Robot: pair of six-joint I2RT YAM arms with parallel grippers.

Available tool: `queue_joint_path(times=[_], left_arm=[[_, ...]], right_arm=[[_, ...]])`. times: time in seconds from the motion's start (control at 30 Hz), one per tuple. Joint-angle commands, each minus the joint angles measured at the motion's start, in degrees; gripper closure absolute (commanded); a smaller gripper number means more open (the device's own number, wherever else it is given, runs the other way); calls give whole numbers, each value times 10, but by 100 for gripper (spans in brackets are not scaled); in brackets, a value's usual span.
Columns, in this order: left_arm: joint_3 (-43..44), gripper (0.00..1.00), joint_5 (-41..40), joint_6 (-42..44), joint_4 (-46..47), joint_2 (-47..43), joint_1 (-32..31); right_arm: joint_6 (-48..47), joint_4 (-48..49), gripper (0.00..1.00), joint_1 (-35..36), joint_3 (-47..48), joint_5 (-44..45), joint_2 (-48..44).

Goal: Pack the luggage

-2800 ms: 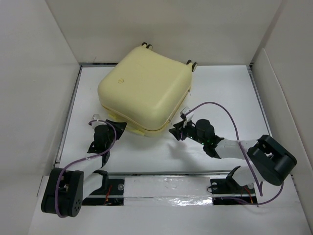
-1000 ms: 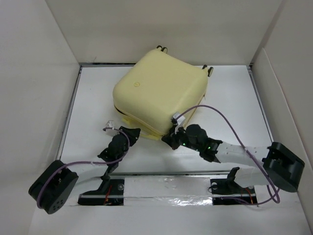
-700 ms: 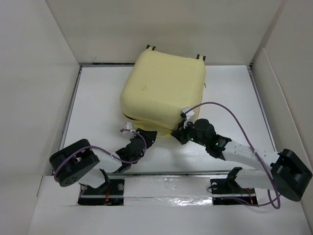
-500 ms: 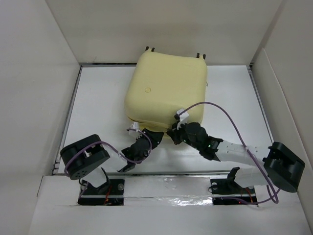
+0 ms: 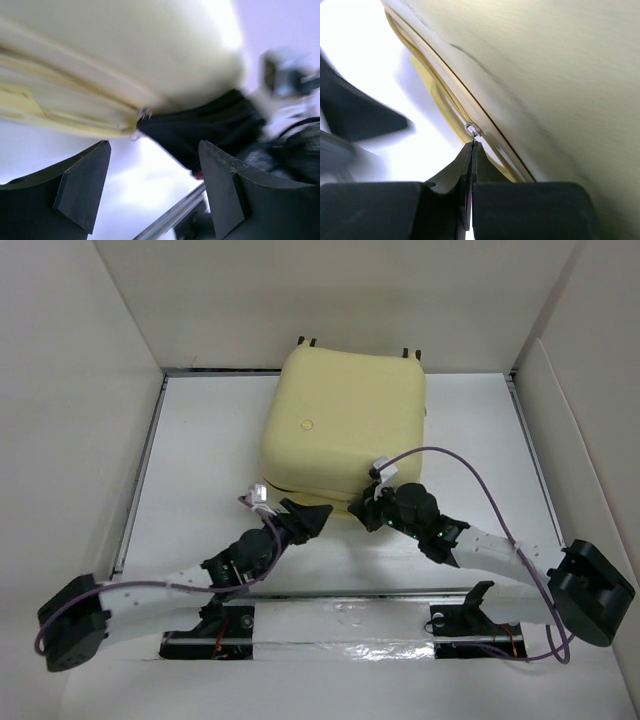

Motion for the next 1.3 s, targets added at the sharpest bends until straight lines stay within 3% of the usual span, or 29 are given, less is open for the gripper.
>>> queue_joint_path(times=[0.0, 0.1, 0.23, 0.37, 0.53, 0.6, 0.7, 0.83, 1.0, 1.27], left_arm=[[1, 33, -92, 45, -215, -181, 11], [22, 37, -142, 34, -327, -291, 73], [52, 39, -117, 47, -356, -325, 170], [95, 42, -32, 58, -358, -236, 269], [76, 51, 109, 49, -228, -120, 415], [76, 54, 184, 43, -177, -68, 439], [86, 60, 234, 39, -126, -4, 434], [100, 62, 234, 34, -89, 59, 376], [68, 68, 241, -4, -27, 98, 327], [32, 68, 198, -35, 8, 97, 257]], right_arm=[[-3, 35, 100, -34, -10, -82, -30], [-11, 15, 100, -74, -11, -104, -53], [-16, -11, 100, -113, -14, -134, -88], [-14, -22, 100, -119, -17, -156, -103], [-11, -31, 100, -89, -20, -128, -103], [-8, -32, 100, -74, -20, -110, -103], [-7, -26, 100, -61, -17, -88, -100], [-28, -5, 100, -61, 7, -79, -76], [-69, -41, 100, -53, 105, -107, -16], [-43, -6, 100, 144, 255, -99, 151]])
